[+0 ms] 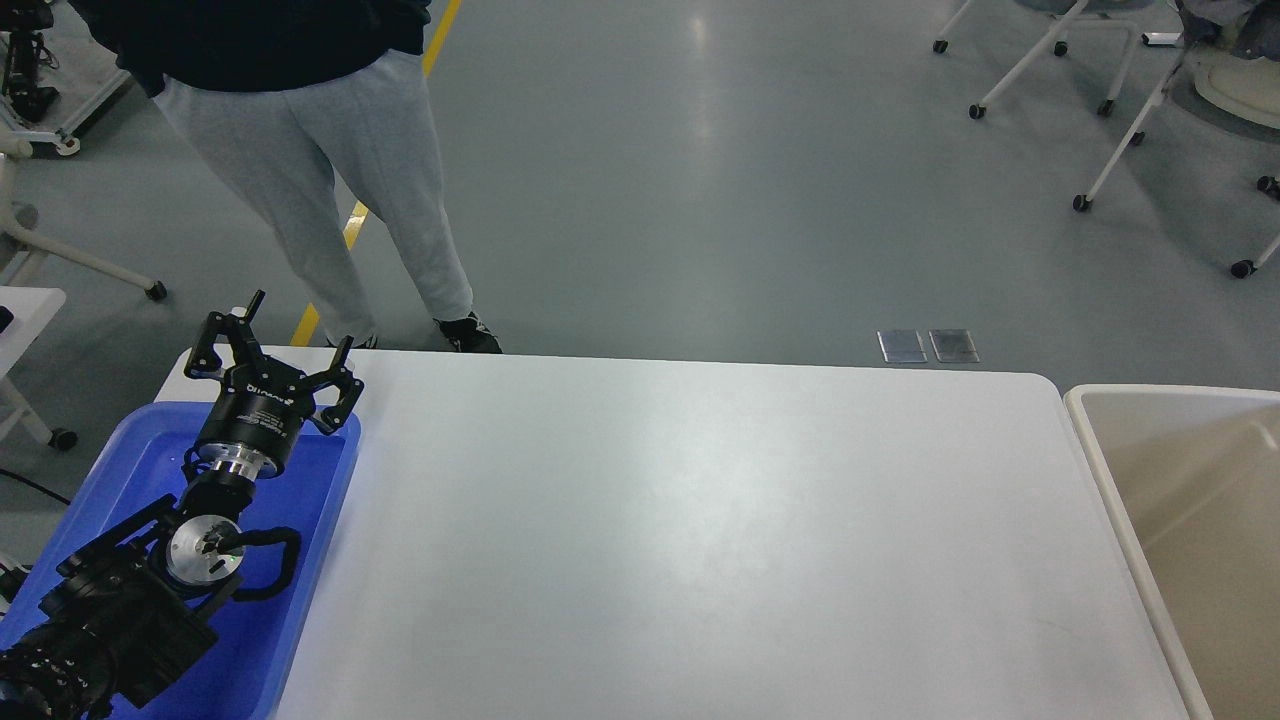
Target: Tidy desktop
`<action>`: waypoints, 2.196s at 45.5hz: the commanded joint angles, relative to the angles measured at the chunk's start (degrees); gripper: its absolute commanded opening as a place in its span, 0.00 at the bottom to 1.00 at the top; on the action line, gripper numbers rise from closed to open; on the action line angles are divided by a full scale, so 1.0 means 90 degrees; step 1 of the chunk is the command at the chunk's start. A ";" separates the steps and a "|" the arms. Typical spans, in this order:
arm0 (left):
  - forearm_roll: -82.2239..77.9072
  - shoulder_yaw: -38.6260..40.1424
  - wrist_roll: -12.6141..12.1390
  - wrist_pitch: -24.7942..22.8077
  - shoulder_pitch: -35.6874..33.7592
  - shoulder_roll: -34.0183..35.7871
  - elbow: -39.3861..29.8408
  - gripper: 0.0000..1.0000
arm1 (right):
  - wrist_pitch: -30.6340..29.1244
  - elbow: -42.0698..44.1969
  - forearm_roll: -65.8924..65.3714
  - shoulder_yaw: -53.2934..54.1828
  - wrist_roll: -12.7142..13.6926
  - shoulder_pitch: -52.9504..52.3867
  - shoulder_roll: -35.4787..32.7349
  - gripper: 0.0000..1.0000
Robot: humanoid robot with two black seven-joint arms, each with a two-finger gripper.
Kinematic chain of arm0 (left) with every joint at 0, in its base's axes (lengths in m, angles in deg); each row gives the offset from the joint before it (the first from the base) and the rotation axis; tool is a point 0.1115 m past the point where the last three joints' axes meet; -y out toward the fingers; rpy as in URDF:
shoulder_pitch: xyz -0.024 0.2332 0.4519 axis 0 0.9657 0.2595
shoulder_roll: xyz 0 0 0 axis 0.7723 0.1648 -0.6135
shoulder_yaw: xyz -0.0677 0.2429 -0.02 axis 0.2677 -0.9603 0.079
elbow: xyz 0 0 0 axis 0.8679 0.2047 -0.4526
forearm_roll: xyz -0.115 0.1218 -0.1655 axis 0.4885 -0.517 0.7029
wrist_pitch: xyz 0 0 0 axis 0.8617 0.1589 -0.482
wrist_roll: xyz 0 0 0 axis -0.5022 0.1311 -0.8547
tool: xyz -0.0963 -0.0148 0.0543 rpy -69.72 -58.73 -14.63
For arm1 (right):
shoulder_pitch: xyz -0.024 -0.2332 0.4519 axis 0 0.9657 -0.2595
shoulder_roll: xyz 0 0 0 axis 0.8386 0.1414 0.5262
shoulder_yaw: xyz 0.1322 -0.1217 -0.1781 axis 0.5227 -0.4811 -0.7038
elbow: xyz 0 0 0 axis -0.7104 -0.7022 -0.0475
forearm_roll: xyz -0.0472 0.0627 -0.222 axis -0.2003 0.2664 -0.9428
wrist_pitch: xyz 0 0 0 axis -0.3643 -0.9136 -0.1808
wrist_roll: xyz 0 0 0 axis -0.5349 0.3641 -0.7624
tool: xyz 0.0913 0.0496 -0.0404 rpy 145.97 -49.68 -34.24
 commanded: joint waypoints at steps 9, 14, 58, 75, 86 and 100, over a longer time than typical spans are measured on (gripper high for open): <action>0.0000 0.0000 0.0000 0.0000 0.0000 0.0000 0.0006 1.00 | 0.0201 0.0081 0.0019 0.0040 0.0006 0.0055 0.0217 0.00; 0.0000 0.0000 0.0000 0.0000 0.0000 0.0000 -0.0004 1.00 | 0.0211 0.0081 0.0009 0.0049 0.0016 0.0035 0.0227 0.33; 0.0000 0.0000 0.0000 0.0001 0.0000 0.0000 0.0006 1.00 | 0.0104 0.0052 0.0019 0.0146 0.0075 -0.0179 0.0120 0.99; 0.0010 0.0000 0.0000 0.0000 0.0000 0.0000 0.0006 1.00 | -0.0590 -0.2232 -0.0966 0.3163 -0.0657 -0.0043 -0.1043 0.99; 0.0000 0.0000 0.0000 0.0000 0.0000 0.0000 -0.0004 1.00 | -0.0395 -0.3492 -0.2578 0.4404 -0.1156 0.0709 -0.0692 0.99; 0.0000 0.0000 0.0000 0.0000 0.0000 0.0000 -0.0004 1.00 | 0.0113 -0.4694 -0.3057 0.5117 -0.1068 0.1080 0.0372 0.99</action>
